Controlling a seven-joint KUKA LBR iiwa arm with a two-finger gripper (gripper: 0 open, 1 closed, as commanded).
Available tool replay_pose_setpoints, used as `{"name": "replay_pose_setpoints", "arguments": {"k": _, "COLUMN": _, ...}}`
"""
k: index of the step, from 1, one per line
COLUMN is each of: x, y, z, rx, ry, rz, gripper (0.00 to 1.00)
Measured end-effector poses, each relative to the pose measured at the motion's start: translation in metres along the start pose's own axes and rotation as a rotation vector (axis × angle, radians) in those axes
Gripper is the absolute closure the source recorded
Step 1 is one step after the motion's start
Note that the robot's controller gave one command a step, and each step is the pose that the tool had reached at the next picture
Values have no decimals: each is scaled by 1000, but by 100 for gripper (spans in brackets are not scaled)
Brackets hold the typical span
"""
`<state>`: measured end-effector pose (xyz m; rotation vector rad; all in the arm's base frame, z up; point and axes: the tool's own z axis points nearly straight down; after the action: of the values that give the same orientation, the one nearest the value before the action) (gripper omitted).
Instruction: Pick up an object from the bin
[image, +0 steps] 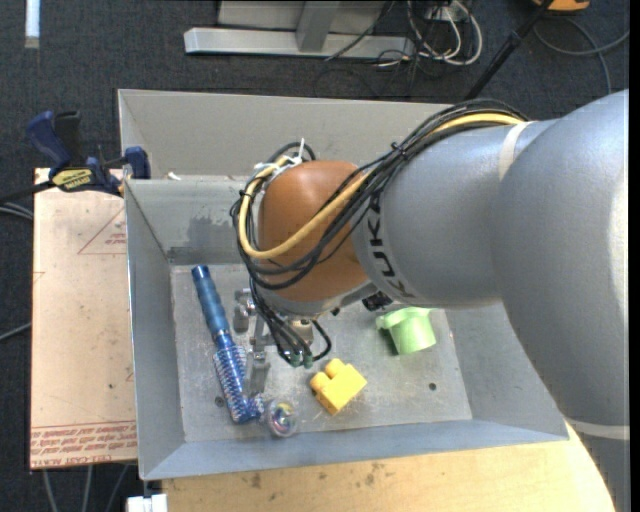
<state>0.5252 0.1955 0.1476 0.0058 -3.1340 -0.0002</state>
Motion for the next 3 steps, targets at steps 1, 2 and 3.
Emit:
{"name": "replay_pose_setpoints", "arguments": {"k": 1, "x": 21, "y": -11, "z": 74, "rx": -5, "ry": -21, "rz": -22, "gripper": 0}}
{"name": "replay_pose_setpoints", "arguments": {"k": 2, "x": 25, "y": -12, "z": 78, "rx": -1, "ry": -8, "rz": -23, "gripper": 100}}
{"name": "replay_pose_setpoints", "arguments": {"k": 3, "x": 25, "y": -12, "z": 78, "rx": -2, "ry": -8, "rz": -23, "gripper": 0}}
